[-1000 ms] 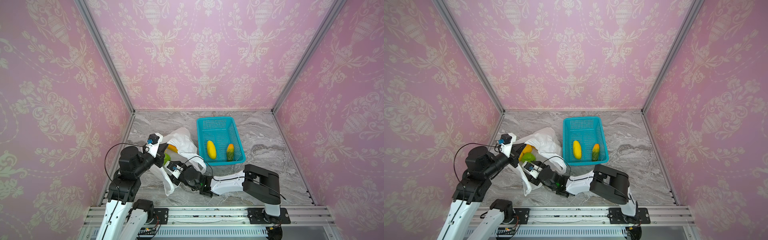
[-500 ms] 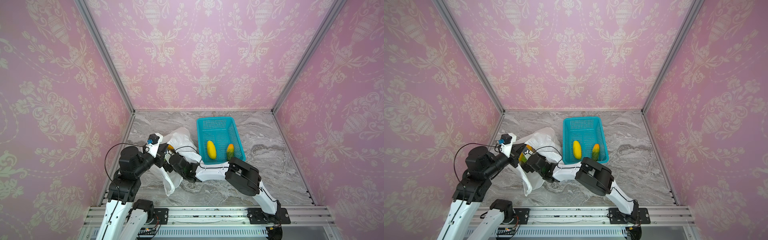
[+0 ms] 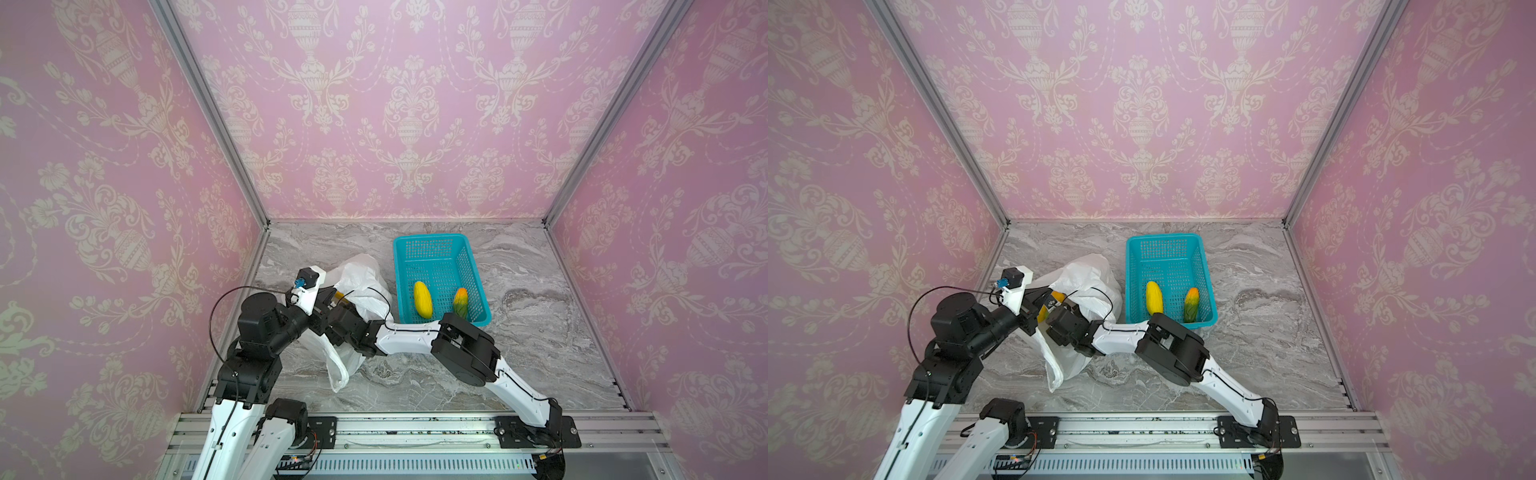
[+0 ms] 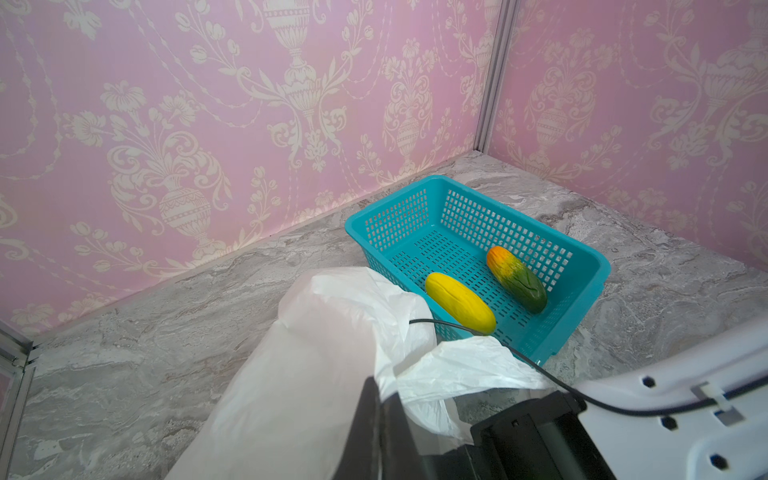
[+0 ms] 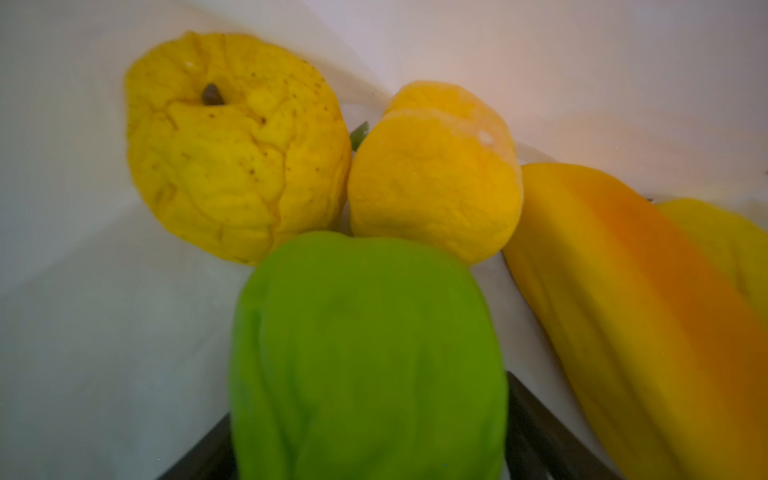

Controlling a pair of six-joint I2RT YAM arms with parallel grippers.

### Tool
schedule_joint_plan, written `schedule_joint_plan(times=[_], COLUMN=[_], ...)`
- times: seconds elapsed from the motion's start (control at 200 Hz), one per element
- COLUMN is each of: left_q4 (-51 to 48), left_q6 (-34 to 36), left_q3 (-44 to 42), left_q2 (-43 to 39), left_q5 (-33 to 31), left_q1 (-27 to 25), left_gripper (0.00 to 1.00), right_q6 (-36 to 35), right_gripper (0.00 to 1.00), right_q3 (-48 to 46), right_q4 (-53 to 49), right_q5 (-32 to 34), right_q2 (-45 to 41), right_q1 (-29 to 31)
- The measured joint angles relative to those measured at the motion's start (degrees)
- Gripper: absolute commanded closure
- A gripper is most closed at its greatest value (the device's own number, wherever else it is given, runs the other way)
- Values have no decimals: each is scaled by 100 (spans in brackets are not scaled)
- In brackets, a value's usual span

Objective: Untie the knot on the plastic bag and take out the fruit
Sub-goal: 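Close the right gripper on the green chayote and lift it out, then carry the green chayote over the teal basket and lower it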

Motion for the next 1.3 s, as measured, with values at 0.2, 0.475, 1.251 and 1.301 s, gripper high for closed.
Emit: schedule_joint_plan(times=[0.2, 0.475, 1.251, 1.301], left_q4=[0, 0, 0, 0], left_q6=[0, 2, 2, 2], left_q3=[0, 0, 0, 0], left_q2=[0, 20, 151, 151], left_q5=[0, -2, -33, -33], left_q1=[0, 9, 70, 70], left_gripper=[100, 100, 100, 100], right_q6=[-26, -337, -1720, -1681], right_gripper=[49, 58, 76, 76], right_q3=[-214, -2033, -6546, -6688], right_q4=[57, 748, 3226, 3276], right_q5=[-278, -590, 238, 365], right_q2=[-155, -1729, -7656, -7884], right_q1=[-50, 70, 256, 26])
